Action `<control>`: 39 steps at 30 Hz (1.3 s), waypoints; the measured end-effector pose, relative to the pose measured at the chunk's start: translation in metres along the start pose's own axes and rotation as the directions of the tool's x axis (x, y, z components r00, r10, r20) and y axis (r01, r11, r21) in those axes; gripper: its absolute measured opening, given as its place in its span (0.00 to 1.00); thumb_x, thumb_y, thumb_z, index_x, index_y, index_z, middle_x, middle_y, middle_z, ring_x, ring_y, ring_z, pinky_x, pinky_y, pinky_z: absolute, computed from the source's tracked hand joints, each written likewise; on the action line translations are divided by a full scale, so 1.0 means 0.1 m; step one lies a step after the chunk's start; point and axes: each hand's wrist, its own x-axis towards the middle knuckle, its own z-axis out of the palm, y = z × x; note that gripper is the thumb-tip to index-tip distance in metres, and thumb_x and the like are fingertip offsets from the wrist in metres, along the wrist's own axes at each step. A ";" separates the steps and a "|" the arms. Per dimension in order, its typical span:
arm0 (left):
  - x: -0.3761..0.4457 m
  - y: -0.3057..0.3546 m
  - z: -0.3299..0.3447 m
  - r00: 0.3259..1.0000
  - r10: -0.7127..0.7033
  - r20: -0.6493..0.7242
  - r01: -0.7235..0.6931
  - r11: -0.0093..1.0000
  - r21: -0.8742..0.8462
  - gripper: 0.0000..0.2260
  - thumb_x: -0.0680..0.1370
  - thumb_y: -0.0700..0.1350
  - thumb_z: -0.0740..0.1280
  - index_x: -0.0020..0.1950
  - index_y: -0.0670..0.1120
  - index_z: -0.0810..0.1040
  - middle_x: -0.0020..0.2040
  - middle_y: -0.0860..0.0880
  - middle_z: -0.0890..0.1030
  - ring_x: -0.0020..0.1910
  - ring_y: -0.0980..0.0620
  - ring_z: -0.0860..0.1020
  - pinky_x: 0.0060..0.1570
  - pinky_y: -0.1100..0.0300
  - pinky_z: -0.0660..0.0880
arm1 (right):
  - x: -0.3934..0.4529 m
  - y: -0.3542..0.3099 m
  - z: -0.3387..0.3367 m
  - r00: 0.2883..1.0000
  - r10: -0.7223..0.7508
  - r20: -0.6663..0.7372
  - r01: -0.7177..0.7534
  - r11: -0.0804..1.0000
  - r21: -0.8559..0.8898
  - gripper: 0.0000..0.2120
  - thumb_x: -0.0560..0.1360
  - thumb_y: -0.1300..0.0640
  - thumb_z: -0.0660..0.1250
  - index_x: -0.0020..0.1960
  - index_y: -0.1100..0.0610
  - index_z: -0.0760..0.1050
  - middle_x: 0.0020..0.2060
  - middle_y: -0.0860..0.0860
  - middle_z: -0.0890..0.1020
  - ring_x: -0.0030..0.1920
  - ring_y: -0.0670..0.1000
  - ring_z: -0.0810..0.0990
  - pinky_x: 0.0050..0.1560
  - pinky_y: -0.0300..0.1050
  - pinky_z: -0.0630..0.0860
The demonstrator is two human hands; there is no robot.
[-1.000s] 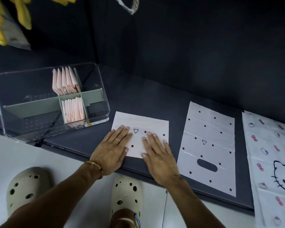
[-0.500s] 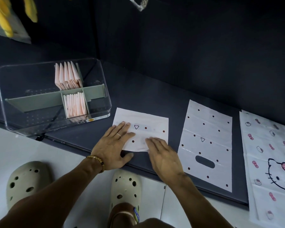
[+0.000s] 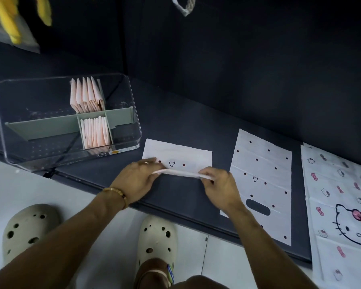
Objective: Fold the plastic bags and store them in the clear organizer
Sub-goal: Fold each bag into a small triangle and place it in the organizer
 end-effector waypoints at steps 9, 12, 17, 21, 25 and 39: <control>0.08 -0.06 -0.05 0.919 -0.388 -0.071 0.395 0.905 0.158 0.13 0.79 0.54 0.61 0.50 0.45 0.78 0.48 0.41 0.81 0.49 0.39 0.76 0.45 0.52 0.71 | 0.28 0.03 0.04 0.962 0.265 0.060 -0.265 0.964 0.007 0.06 0.77 0.51 0.66 0.48 0.52 0.78 0.43 0.50 0.82 0.46 0.54 0.79 0.48 0.45 0.74; 0.15 -0.05 -0.01 0.881 -0.459 -0.116 0.473 0.863 0.174 0.16 0.79 0.57 0.61 0.56 0.47 0.77 0.53 0.41 0.80 0.52 0.38 0.77 0.48 0.50 0.74 | 0.36 -0.01 0.10 0.959 0.282 -0.012 -0.281 0.950 -0.135 0.10 0.80 0.50 0.62 0.51 0.56 0.76 0.47 0.54 0.82 0.50 0.59 0.78 0.51 0.47 0.73; 0.22 -0.08 0.02 0.838 -0.519 -0.169 0.545 0.811 0.212 0.16 0.78 0.59 0.61 0.54 0.48 0.75 0.50 0.41 0.80 0.50 0.39 0.78 0.45 0.51 0.74 | 0.47 -0.04 0.14 0.924 0.379 -0.051 -0.382 0.914 -0.135 0.10 0.78 0.46 0.64 0.46 0.53 0.73 0.45 0.53 0.81 0.50 0.57 0.79 0.45 0.43 0.71; 0.17 -0.11 0.01 0.805 -0.542 -0.239 0.589 0.778 0.219 0.15 0.77 0.59 0.62 0.49 0.47 0.73 0.44 0.42 0.80 0.44 0.39 0.79 0.41 0.50 0.76 | 0.50 -0.05 0.13 0.905 0.423 -0.049 -0.425 0.898 -0.112 0.11 0.77 0.45 0.65 0.46 0.53 0.74 0.46 0.52 0.81 0.52 0.57 0.79 0.44 0.43 0.70; 0.08 -0.07 0.02 0.924 -0.215 -0.316 0.318 0.891 0.325 0.09 0.74 0.44 0.71 0.52 0.44 0.76 0.46 0.42 0.78 0.43 0.38 0.79 0.42 0.48 0.76 | 0.51 -0.06 0.13 0.903 0.427 -0.037 -0.429 0.898 -0.097 0.12 0.77 0.45 0.66 0.48 0.53 0.75 0.47 0.53 0.81 0.52 0.58 0.79 0.46 0.45 0.72; -0.02 -0.27 0.19 0.998 0.047 -0.052 -0.032 0.969 0.245 0.23 0.80 0.53 0.53 0.70 0.42 0.71 0.71 0.46 0.70 0.73 0.48 0.64 0.72 0.52 0.60 | 0.15 -0.52 0.68 0.938 -0.331 -0.102 0.259 0.865 -0.431 0.21 0.71 0.59 0.72 0.63 0.61 0.76 0.65 0.58 0.76 0.66 0.60 0.73 0.64 0.56 0.72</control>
